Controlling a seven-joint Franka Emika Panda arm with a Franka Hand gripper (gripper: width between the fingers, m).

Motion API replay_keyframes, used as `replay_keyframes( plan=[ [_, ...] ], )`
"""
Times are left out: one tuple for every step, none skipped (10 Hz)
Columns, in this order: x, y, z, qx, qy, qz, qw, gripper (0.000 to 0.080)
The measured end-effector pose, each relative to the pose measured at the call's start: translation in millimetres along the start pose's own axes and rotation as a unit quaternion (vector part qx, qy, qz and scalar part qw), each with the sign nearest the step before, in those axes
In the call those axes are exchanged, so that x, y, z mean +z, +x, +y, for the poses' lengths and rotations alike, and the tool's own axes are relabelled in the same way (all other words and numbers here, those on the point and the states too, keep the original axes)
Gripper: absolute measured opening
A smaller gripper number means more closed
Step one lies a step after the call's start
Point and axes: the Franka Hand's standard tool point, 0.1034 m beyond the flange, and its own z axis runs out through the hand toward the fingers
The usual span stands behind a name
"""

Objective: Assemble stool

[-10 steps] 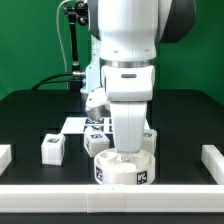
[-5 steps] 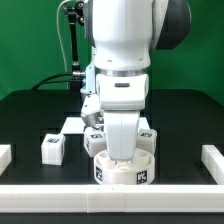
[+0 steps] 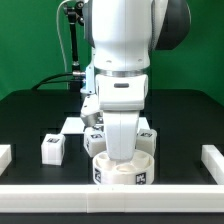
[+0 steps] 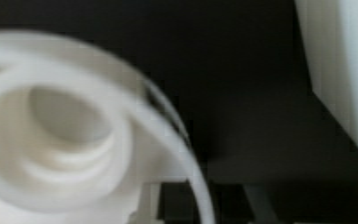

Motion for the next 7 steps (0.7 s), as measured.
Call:
replay_keyframes(
  plan=[
    [-0.4, 0.0, 0.4, 0.0, -0.001, 0.0, 1.0, 0.0034],
    [-0.5, 0.0, 0.5, 0.0, -0.001, 0.0, 1.0, 0.0034],
    [-0.6, 0.0, 0.6, 0.0, -0.001, 0.0, 1.0, 0.0034],
    [-0.6, 0.0, 0.6, 0.0, -0.001, 0.0, 1.0, 0.0034],
    [-0.6, 0.0, 0.7, 0.0, -0.001, 0.0, 1.0, 0.0034],
    [-1.2, 3.1, 2.7, 0.002, -0.001, 0.0, 1.0, 0.0034],
    [-2.6, 16.5, 11.2, -0.004, -0.003, 0.003, 1.0, 0.0034]
  ],
)
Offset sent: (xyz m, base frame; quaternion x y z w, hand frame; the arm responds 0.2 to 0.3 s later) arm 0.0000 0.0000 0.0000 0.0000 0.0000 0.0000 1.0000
